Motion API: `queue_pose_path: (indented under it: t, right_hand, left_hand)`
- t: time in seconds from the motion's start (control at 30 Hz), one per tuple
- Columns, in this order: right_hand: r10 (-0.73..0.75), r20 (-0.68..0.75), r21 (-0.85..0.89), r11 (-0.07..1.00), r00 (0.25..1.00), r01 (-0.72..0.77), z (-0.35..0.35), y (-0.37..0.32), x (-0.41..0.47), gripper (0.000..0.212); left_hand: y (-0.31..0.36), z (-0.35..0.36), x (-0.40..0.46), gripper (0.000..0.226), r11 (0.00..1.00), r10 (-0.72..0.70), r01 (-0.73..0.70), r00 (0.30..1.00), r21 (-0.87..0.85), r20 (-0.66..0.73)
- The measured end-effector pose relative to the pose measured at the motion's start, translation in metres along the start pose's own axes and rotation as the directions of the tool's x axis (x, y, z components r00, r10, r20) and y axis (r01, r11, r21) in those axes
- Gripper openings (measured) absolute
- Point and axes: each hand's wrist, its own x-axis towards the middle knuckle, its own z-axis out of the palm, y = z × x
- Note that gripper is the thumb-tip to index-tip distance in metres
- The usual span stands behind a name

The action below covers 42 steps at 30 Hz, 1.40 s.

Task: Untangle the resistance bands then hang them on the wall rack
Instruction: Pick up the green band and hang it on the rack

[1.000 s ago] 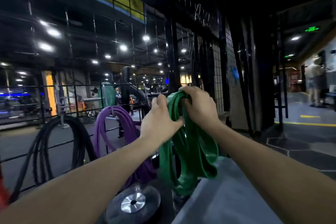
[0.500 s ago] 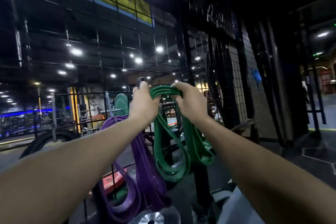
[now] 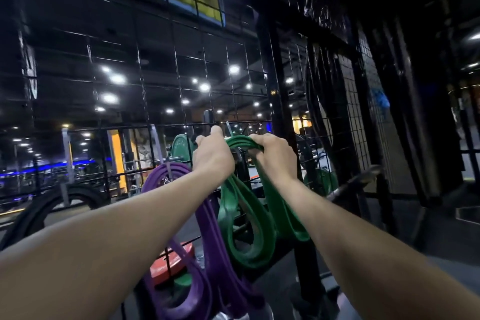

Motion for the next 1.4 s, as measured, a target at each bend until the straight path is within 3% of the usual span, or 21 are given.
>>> queue_pose_path:
  t: [0.17,0.3,0.43,0.53,0.67,0.83,0.97,1.03,1.13,1.27,1.4]
  right_hand:
    - [-0.042,0.018,-0.047,0.998,0.999,0.043,-0.008,0.000,-0.007,0.024]
    - [-0.077,0.074,-0.002,0.997,0.994,0.077,-0.011,0.004,-0.013,0.020]
    - [-0.252,-0.105,-0.099,0.965,0.962,0.242,-0.004,0.000,-0.018,0.029]
    - [-0.383,-0.122,-0.196,0.914,0.916,0.356,0.007,-0.006,-0.024,0.023]
    - [-0.261,-0.083,-0.221,0.946,0.962,0.237,0.019,-0.014,-0.020,0.014]
    - [-0.125,-0.094,-0.222,0.970,0.988,0.102,0.020,-0.027,-0.016,0.018]
    - [-0.075,-0.144,-0.342,0.940,0.987,0.021,0.019,-0.033,-0.015,0.029]
    - [-0.104,-0.121,-0.356,0.933,0.987,0.054,0.016,-0.031,-0.014,0.021]
    - [-0.065,-0.061,-0.149,0.987,0.996,0.055,0.005,-0.031,-0.010,0.025]
    - [0.161,0.118,0.202,0.962,0.980,-0.182,-0.017,-0.036,0.000,0.021]
    - [0.232,0.241,0.317,0.899,0.942,-0.302,-0.026,-0.038,0.007,0.013]
  left_hand:
    - [-0.002,-0.001,-0.002,0.031,0.999,0.046,-0.046,0.998,0.009,-0.053]
    - [-0.010,-0.001,0.001,0.037,0.996,0.072,-0.077,0.993,-0.050,-0.095]
    - [-0.013,-0.001,0.001,0.040,0.988,0.092,-0.104,0.990,-0.112,-0.105]
    - [-0.013,-0.004,0.001,0.035,0.981,0.085,-0.102,0.990,-0.163,-0.108]
    - [-0.013,-0.006,0.002,0.032,0.979,0.082,-0.100,0.991,-0.178,-0.105]
    - [-0.010,-0.007,0.003,0.032,0.974,0.107,-0.126,0.989,-0.189,-0.106]
    - [-0.010,-0.009,0.006,0.034,0.976,0.121,-0.133,0.990,-0.174,-0.077]
    - [-0.010,-0.010,0.007,0.033,0.976,0.130,-0.141,0.989,-0.169,-0.074]
    - [-0.009,-0.011,0.008,0.029,0.978,0.153,-0.159,0.987,-0.135,-0.055]
    - [-0.005,-0.010,0.008,0.034,0.975,0.119,-0.126,0.992,-0.181,-0.050]
    - [-0.010,0.001,-0.005,0.034,0.965,-0.011,-0.013,0.996,-0.260,-0.090]
